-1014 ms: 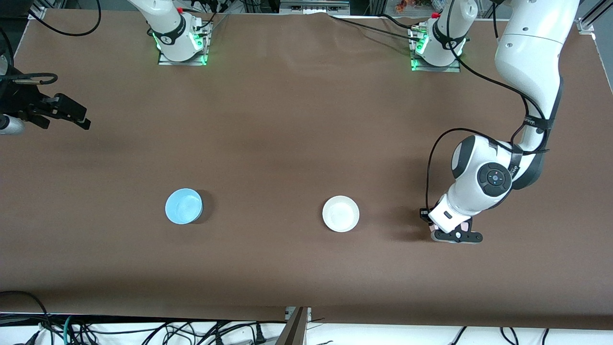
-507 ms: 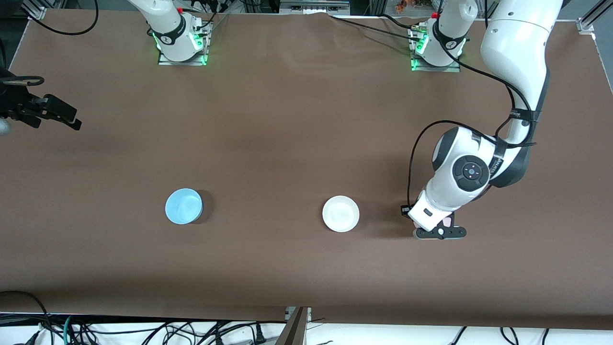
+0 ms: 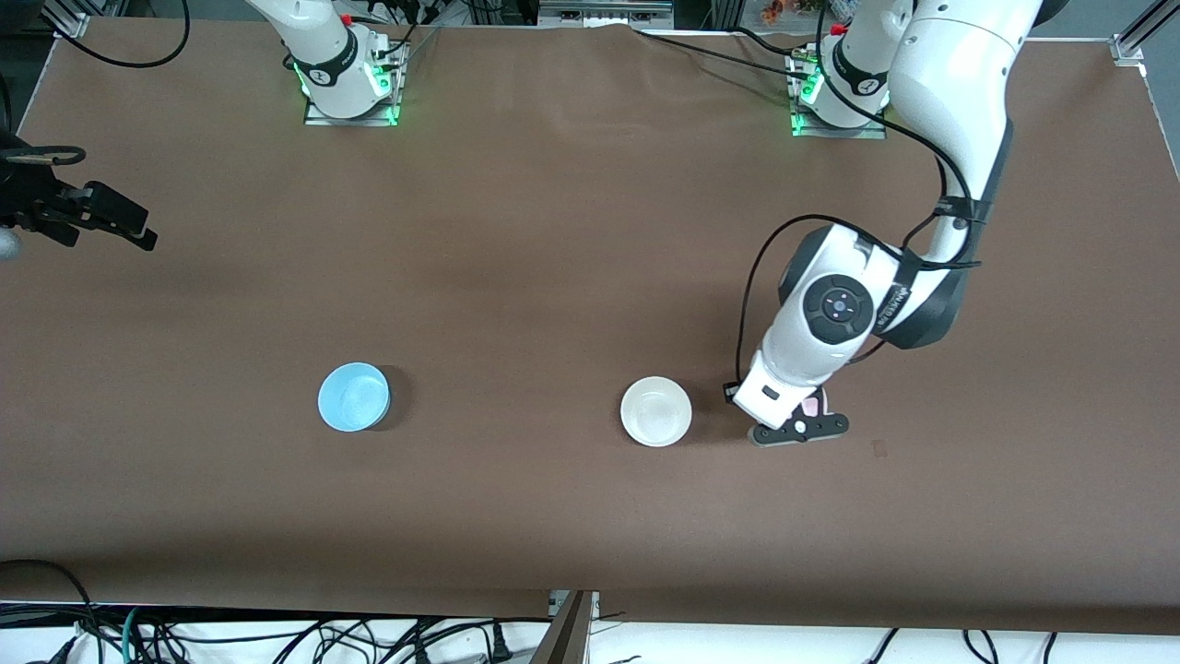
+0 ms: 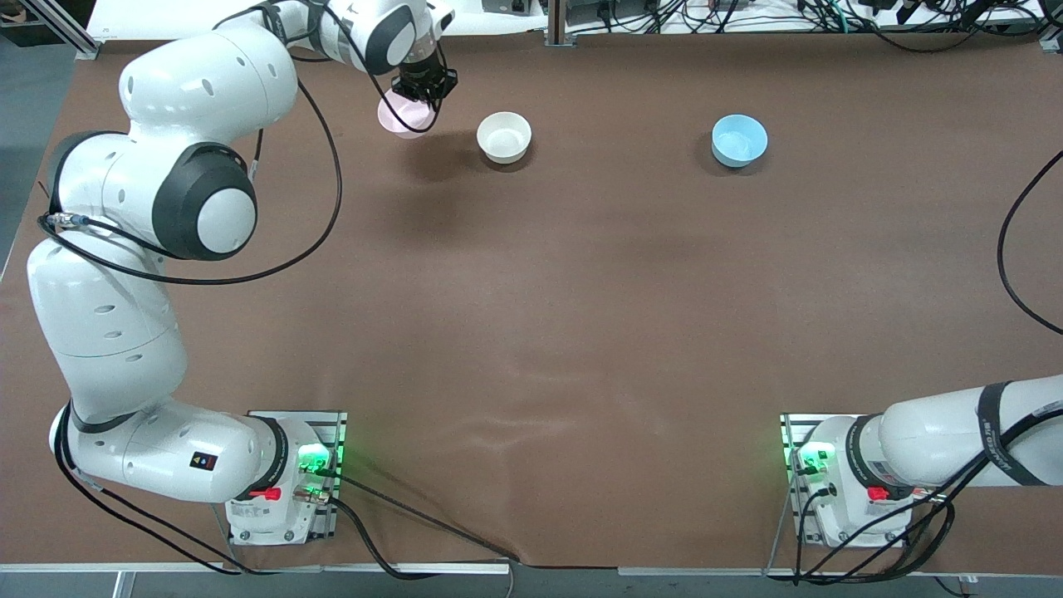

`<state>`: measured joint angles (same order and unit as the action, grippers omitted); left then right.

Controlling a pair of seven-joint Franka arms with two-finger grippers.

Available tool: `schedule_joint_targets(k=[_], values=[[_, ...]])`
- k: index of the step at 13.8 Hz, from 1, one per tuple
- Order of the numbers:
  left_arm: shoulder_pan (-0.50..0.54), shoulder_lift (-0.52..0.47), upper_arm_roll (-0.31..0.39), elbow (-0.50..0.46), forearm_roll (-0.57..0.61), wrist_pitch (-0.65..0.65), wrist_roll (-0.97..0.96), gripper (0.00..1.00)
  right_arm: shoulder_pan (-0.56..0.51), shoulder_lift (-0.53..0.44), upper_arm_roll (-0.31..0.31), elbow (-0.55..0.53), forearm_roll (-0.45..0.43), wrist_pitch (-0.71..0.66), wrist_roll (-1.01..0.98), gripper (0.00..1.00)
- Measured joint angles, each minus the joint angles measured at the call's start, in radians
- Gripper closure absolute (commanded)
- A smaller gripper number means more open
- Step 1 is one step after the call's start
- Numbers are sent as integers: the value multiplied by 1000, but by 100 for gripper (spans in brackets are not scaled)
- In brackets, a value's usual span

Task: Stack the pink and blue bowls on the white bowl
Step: 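Lift the pink bowl and carry it over the white bowl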

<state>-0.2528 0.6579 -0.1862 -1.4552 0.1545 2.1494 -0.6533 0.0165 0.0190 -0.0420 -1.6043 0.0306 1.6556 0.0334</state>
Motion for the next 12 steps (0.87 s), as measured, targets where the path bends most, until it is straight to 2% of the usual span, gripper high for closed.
schedule_joint_targets(k=[4,12], values=[[-70,0,9,16,0,-19,-102,100,0,0,0,0,0,0,0,0],[-124,23,15,97,0,-36,-290,100,0,0,0,0,0,0,0,0]])
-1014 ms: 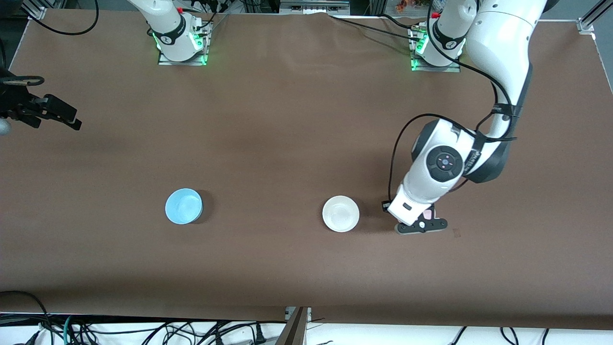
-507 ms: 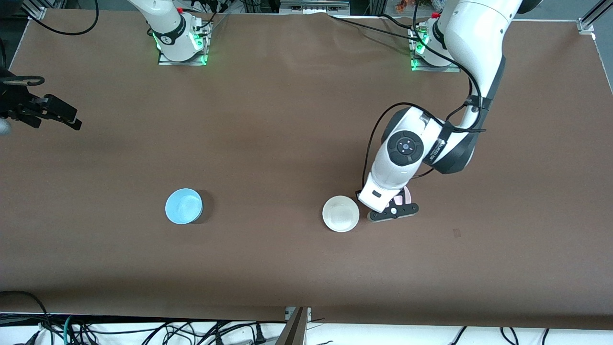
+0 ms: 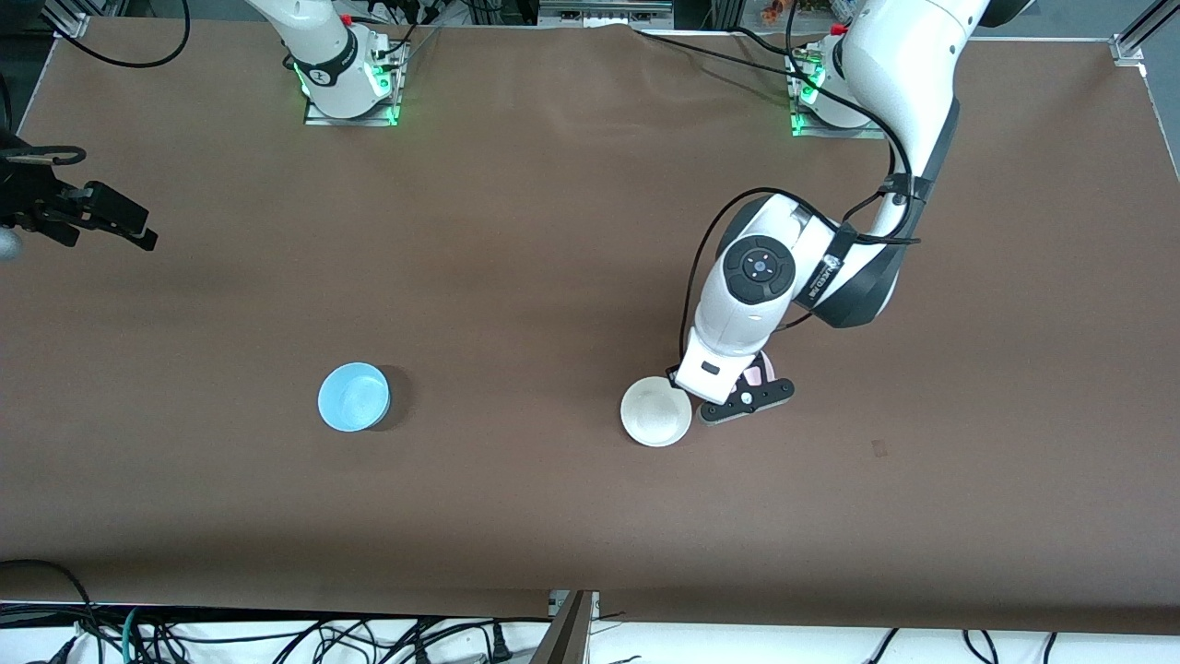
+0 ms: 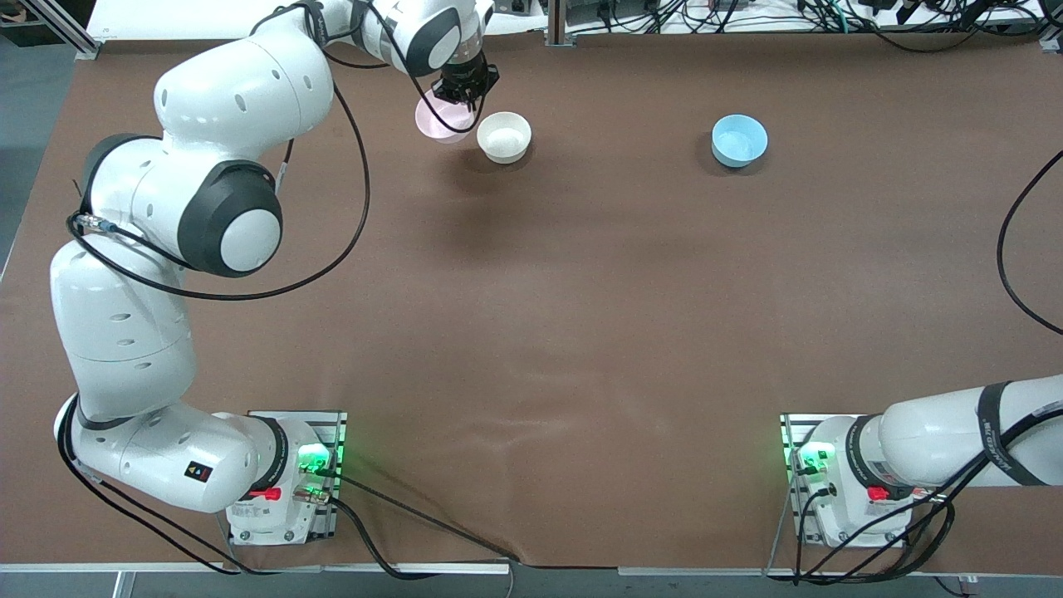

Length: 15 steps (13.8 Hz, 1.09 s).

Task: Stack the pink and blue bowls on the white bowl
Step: 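Lift the pink bowl and carry it over the white bowl, then lower the pink bowl into the white bowl and open the left gripper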

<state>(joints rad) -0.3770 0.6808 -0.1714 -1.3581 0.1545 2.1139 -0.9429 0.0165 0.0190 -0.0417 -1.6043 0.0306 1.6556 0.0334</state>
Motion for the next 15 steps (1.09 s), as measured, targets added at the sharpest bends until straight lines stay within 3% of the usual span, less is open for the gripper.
schedule_joint_targets(k=[15], values=[[-177,217,124,265,0,14,-301,100,0,0,0,0,0,0,0,0]])
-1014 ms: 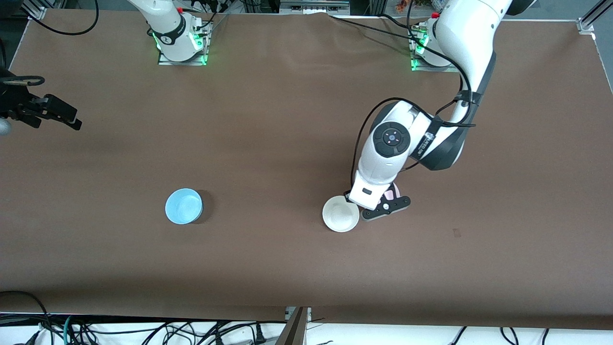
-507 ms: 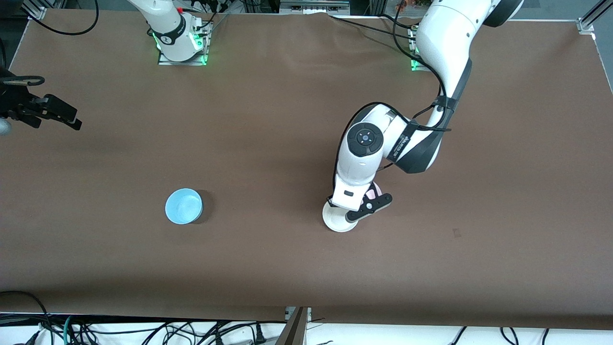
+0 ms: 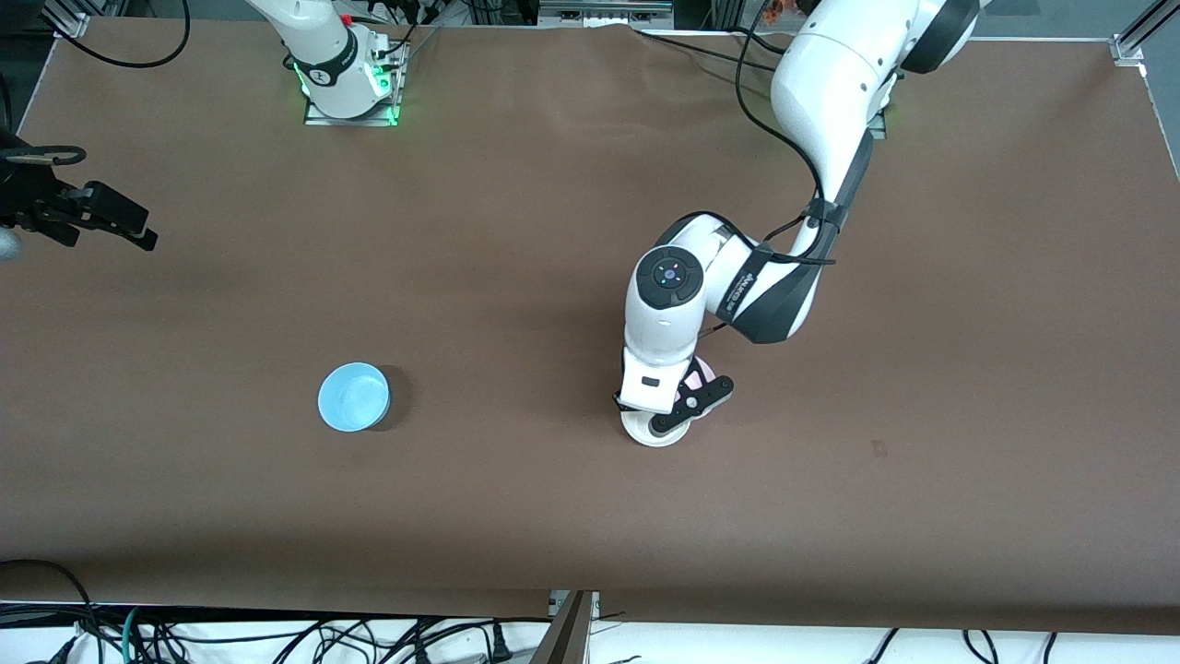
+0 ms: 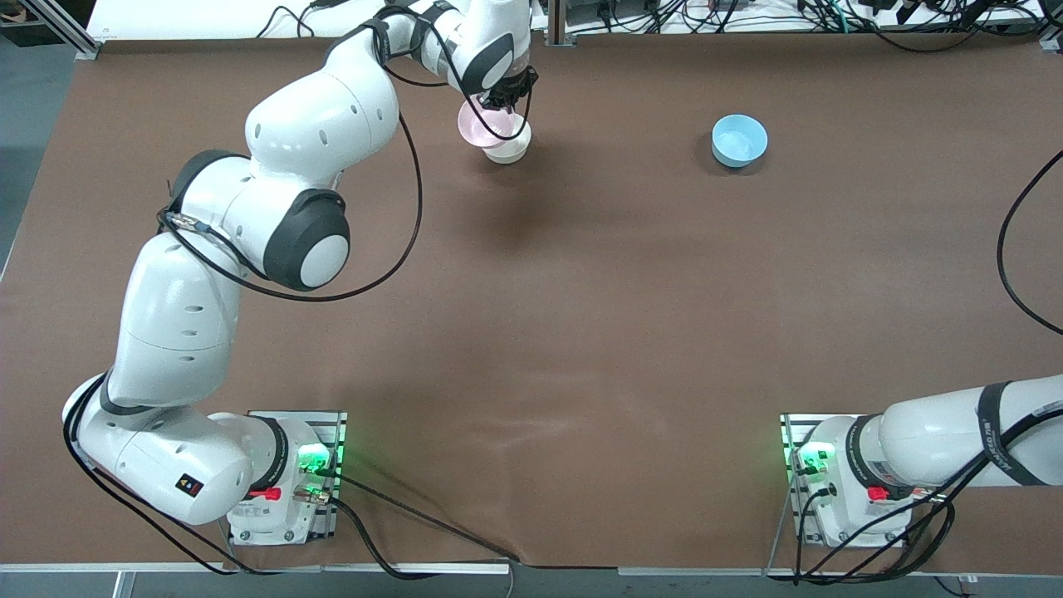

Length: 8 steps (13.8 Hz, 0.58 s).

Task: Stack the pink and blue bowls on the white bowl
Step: 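Lower the pink bowl into the white bowl and open the left gripper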

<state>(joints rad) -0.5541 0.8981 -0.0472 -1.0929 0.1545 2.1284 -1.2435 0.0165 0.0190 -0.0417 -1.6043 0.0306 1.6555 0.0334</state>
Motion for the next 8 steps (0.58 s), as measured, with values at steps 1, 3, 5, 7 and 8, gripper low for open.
schedule_joint_targets(k=[1,3,5,7,8], values=[[-1,7,1,8,0,9,-12,100,0,0,0,0,0,0,0,0],[-2,19,3,17,0,30,-36,100,0,0,0,0,0,0,0,0],[-3,29,8,18,0,60,-51,100,0,0,0,0,0,0,0,0],[-10,43,25,20,0,101,-71,100,0,0,0,0,0,0,0,0],[-14,50,34,20,0,118,-86,100,0,0,0,0,0,0,0,0]])
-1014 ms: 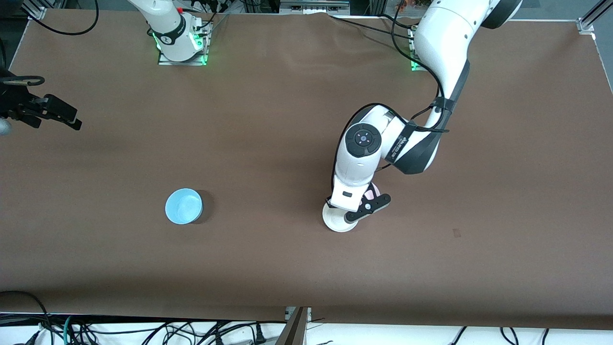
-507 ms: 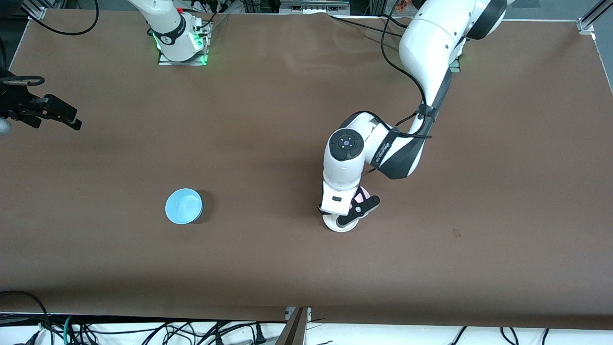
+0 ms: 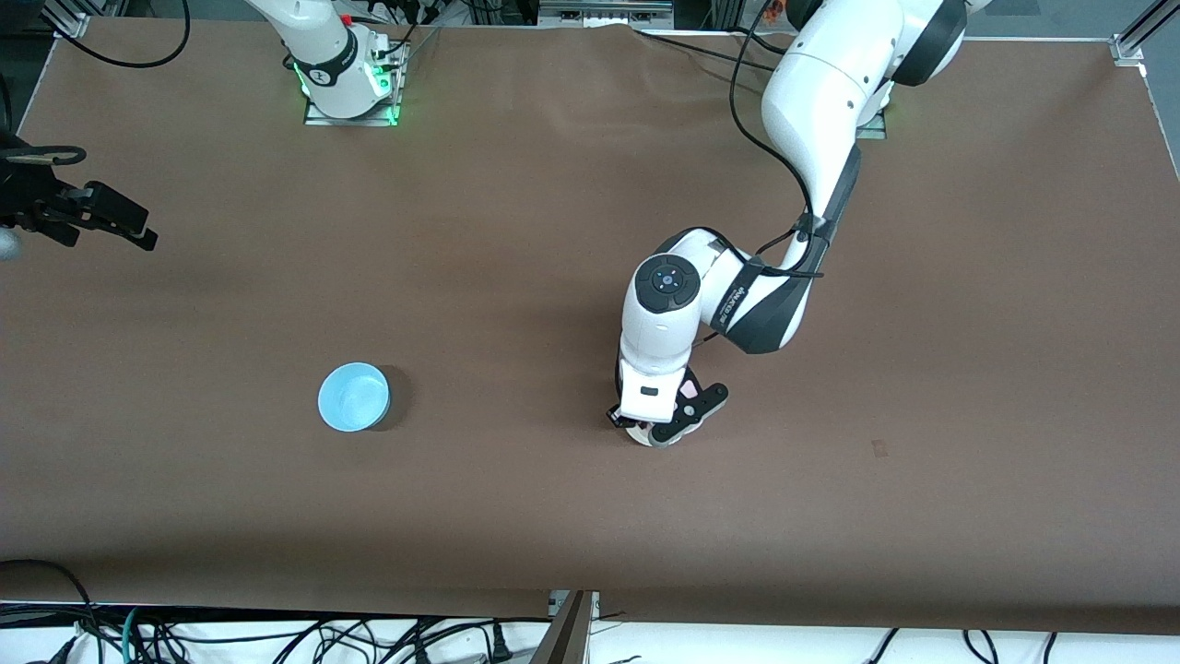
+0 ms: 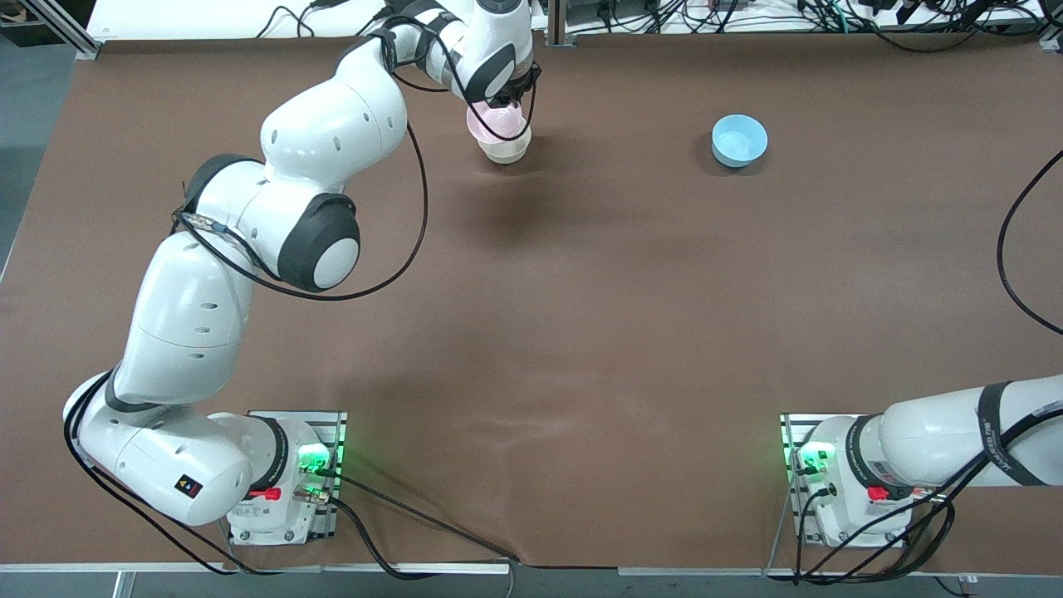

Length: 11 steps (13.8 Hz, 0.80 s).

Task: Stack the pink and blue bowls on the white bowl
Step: 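Lower the pink bowl into the white bowl and open the left gripper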

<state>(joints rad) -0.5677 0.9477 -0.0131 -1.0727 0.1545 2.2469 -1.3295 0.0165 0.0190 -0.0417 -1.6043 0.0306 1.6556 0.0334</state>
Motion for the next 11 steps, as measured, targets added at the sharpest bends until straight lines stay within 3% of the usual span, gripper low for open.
schedule_joint_targets(k=[11], values=[[-32,18,36,6,0,21,-30,100,0,0,0,0,0,0,0,0]])
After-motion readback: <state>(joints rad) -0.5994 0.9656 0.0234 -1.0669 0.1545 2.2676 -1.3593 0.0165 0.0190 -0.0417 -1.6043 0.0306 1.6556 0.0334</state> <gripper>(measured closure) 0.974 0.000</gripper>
